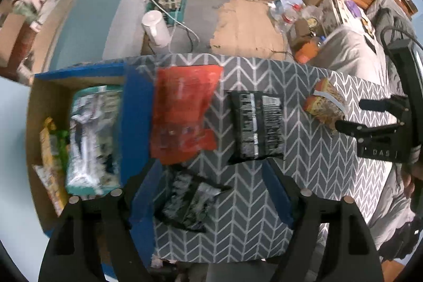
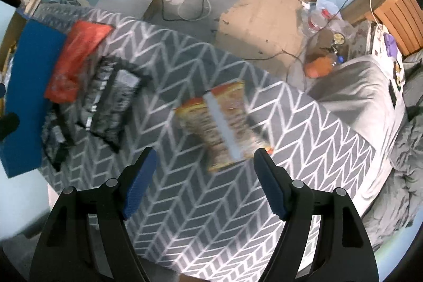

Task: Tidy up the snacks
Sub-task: 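Move both grippers back over the table toward the black and fries bags, then grasp the black bag with the left gripper while the right gripper grasps the striped fries bag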

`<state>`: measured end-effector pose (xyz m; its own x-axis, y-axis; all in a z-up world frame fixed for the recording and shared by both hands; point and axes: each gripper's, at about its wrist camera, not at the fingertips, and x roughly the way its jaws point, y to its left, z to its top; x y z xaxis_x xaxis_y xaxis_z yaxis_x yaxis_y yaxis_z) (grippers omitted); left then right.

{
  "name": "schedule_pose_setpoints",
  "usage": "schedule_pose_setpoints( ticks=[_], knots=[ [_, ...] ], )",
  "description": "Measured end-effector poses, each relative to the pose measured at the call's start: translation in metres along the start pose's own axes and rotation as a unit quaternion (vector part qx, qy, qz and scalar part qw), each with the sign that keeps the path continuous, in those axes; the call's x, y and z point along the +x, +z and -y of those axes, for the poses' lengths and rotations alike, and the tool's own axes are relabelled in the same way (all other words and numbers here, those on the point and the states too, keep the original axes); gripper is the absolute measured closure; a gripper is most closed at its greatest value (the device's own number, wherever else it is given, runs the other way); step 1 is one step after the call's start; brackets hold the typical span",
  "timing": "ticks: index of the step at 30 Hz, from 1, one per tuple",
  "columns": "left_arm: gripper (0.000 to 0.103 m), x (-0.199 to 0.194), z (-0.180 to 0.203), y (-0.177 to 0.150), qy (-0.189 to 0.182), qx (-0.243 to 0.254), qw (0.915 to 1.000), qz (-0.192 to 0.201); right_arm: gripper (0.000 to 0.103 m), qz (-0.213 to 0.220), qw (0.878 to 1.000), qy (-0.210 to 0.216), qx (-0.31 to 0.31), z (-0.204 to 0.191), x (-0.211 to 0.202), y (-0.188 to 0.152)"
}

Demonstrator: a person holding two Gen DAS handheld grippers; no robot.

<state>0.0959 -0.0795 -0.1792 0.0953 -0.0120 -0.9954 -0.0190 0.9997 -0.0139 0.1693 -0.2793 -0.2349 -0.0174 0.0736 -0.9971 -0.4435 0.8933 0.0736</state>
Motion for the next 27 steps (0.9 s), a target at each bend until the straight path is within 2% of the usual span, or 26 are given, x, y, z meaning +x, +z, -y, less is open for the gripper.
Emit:
schedule_pose_setpoints(
  ticks=[7, 16, 19, 21, 22, 24, 27],
  knots=[
    [0.021, 0.029, 0.027, 0.014, -0.025, 0.001, 0.9995, -0.021, 0.027, -0.009, 1.000, -0.007, -0.025, 0.021, 0.025, 0.009],
    [0.021, 0.066, 0.042, 0.026, -0.035, -0.032, 0.9976, -0.050, 0.027, -0.024, 0.999, 0.005, -0.049, 0.013, 0.058, 0.012],
    [0.017, 0.078, 0.045, 0.030, -0.034, -0.047, 0.9966, -0.059, 0.028, -0.028, 0.998, -0.001, -0.051, 0.011, 0.065, 0.011],
    [0.016, 0.084, 0.047, 0.032, -0.034, -0.054, 0.9961, -0.061, 0.050, -0.036, 0.998, -0.006, -0.049, 0.013, 0.070, 0.009],
    [0.016, 0.087, 0.049, 0.034, -0.032, -0.055, 0.9959, -0.064, 0.050, -0.039, 0.998, -0.003, -0.044, 0.014, 0.072, 0.008],
    [0.016, 0.092, 0.054, 0.035, -0.031, -0.051, 0.9959, -0.068, 0.057, -0.030, 0.999, 0.008, -0.027, 0.019, 0.069, 0.005],
    [0.015, 0.101, 0.064, 0.037, -0.012, -0.035, 0.9966, -0.074, 0.062, -0.019, 1.000, 0.012, -0.002, 0.024, 0.065, 0.000]
  ],
)
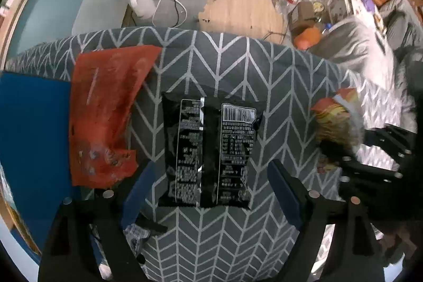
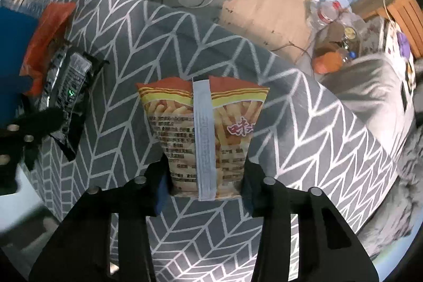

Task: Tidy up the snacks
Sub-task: 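Grasp the black bag with the left gripper while the right gripper grasps the striped fries bag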

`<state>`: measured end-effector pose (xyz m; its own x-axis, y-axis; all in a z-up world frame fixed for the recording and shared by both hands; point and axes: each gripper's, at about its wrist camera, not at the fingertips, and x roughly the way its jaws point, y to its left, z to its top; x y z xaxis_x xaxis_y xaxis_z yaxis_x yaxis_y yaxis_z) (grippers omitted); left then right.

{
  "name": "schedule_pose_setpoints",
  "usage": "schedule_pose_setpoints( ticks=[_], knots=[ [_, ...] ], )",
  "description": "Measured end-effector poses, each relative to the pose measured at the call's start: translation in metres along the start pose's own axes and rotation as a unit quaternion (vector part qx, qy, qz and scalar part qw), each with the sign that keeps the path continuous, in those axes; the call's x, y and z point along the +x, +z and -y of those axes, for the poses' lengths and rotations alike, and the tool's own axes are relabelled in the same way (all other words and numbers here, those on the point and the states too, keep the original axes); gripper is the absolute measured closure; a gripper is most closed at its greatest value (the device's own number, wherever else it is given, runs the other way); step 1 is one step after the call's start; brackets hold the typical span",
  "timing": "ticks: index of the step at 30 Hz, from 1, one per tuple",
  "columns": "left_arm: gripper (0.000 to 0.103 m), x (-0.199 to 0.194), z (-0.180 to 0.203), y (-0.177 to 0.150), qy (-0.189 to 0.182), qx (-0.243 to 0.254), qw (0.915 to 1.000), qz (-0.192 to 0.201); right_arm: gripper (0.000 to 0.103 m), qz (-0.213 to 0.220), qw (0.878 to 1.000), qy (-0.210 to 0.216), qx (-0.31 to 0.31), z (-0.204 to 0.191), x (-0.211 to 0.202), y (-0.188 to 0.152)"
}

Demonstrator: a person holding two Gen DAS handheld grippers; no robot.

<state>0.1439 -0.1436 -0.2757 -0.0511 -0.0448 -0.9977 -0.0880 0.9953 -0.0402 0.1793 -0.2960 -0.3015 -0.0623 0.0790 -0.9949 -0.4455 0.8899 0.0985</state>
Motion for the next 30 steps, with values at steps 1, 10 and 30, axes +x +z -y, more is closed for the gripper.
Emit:
schedule_pose_setpoints(
  ticks=[1, 10, 30],
  knots=[
    [0.015, 0.003, 0.003, 0.001, 0.005, 0.005, 1.0000, -0.001, 0.062, 0.002, 1.000, 0.002, 0.011, 0.002, -0.001, -0.002],
    [0.016, 0.020, 0.023, 0.003, 0.036, 0.037, 0.9987, 0.001, 0.062, 0.011, 0.996, 0.039, 0.076, 0.015, -0.013, -0.026],
    [0.060, 0.002, 0.010, -0.018, 0.017, 0.042, 0.9985, 0.030, 0.062, 0.024, 0.993, 0.057, 0.103, -0.008, -0.030, -0.060]
  ],
)
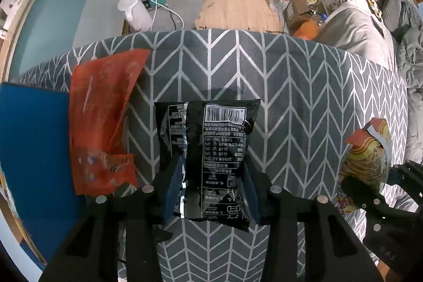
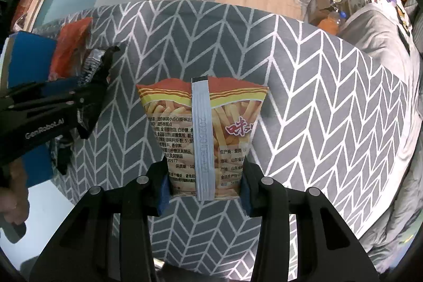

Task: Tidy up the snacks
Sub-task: 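Grasp the black bag with the left gripper while the right gripper grasps the striped fries bag, then carry the black bag with the left gripper while the right gripper carries the fries bag to the box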

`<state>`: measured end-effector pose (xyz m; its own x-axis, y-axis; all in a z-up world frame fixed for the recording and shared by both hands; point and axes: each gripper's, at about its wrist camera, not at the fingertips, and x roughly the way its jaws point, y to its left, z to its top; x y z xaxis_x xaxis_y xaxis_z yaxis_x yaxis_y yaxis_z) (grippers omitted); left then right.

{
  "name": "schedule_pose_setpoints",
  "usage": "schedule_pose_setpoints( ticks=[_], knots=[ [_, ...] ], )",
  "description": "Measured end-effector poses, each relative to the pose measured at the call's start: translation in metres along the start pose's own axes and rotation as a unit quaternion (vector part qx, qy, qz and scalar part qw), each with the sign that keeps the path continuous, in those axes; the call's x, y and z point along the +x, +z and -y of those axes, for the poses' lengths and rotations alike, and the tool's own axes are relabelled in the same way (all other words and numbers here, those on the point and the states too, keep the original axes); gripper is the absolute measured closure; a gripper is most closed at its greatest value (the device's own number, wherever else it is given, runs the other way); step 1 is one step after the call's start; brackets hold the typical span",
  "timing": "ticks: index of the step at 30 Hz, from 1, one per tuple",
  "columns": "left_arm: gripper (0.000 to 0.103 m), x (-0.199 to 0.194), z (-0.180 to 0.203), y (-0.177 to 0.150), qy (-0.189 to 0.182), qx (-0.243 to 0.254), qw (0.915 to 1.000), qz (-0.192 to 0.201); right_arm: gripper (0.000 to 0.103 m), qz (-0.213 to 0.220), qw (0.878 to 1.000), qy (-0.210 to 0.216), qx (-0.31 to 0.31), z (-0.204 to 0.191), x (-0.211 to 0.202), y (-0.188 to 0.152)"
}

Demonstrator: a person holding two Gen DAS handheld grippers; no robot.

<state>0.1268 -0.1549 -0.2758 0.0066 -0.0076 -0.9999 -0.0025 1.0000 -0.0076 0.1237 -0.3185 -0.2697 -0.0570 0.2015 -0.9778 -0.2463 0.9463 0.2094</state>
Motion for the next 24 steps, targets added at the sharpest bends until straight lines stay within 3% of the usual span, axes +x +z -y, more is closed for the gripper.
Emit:
schedule_pose_setpoints(
  ticks=[5, 14, 24],
  knots=[
    [0.066, -0.008, -0.009, -0.013, -0.019, -0.001, 0.9998, 0.002, 0.062, 0.005, 1.000, 0.003, 0.001, -0.008, -0.005, -0.007],
    [0.066, -0.022, -0.027, -0.040, -0.047, -0.018, 0.9987, -0.009, 0.062, 0.013, 1.000, 0.005, 0.001, -0.026, -0.017, -0.014],
    [0.066, -0.078, -0.040, -0.064, -0.081, -0.015, 0.9963, 0.025, 0.062, 0.034, 0.999, 0.003, -0.030, -0.055, -0.049, -0.013]
  ],
)
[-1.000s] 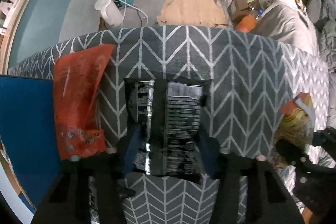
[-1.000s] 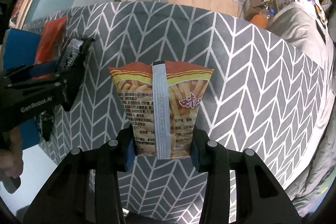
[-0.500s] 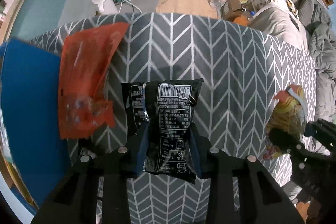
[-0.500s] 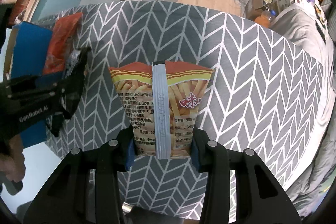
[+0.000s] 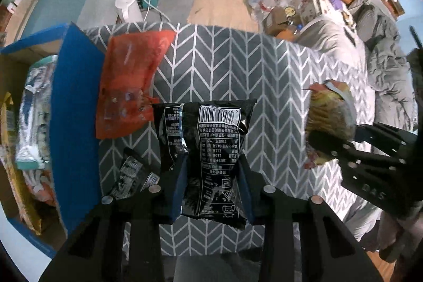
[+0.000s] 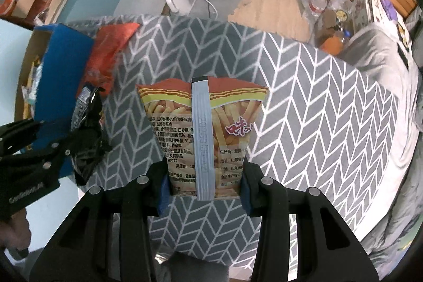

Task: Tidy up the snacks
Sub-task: 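Carry the black bag with the left gripper while the right gripper carries the fries bag to the box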

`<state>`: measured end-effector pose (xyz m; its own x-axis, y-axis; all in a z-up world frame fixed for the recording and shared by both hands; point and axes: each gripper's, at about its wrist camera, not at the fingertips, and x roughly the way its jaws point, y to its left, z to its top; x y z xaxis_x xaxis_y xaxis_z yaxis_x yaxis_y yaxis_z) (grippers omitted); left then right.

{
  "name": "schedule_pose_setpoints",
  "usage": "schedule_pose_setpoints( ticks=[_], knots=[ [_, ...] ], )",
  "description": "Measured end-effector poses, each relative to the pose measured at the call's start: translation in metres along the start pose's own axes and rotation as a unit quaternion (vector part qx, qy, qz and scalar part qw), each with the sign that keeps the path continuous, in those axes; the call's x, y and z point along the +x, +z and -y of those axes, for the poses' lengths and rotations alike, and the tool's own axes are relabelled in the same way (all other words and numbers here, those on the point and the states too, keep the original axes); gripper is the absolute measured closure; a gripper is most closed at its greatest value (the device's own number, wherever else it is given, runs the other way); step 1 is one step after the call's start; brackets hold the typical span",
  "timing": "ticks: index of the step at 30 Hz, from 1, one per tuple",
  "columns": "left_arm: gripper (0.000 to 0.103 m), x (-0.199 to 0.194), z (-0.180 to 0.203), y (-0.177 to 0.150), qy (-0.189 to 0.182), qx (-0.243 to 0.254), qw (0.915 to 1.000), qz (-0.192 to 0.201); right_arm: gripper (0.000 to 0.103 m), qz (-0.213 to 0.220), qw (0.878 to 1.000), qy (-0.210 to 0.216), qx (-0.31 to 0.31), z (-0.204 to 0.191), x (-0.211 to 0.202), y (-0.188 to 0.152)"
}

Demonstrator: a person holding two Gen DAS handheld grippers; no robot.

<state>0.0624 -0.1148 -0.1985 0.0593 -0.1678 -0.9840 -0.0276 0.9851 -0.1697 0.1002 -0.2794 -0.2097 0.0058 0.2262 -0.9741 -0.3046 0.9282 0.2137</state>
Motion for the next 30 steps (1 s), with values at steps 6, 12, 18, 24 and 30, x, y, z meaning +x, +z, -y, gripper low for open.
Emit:
schedule_pose_setpoints(
  ticks=[6, 12, 18, 24, 30],
  knots=[
    [0.066, -0.027, -0.007, -0.006, -0.015, -0.004, 0.9997, 0.017, 0.062, 0.014, 1.000, 0.007, -0.022, -0.021, -0.021, 0.004],
    [0.066, -0.063, -0.022, -0.014, -0.013, -0.005, 0.9988, 0.046, 0.062, 0.022, 0.999, 0.013, -0.044, -0.048, -0.034, 0.014],
    [0.066, -0.097, -0.041, -0.018, -0.004, -0.009, 0.9971, 0.076, 0.062, 0.034, 0.997, 0.019, -0.072, -0.080, -0.046, 0.026],
    [0.066, -0.122, -0.070, -0.026, -0.002, -0.027, 0.9948, 0.099, 0.062, 0.045, 0.994, 0.025, -0.098, -0.109, -0.061, 0.036],
    [0.067, -0.137, -0.110, -0.038, 0.007, -0.062, 0.9915, 0.114, 0.062, 0.052, 0.990, 0.034, -0.128, -0.144, -0.066, 0.044]
  ],
)
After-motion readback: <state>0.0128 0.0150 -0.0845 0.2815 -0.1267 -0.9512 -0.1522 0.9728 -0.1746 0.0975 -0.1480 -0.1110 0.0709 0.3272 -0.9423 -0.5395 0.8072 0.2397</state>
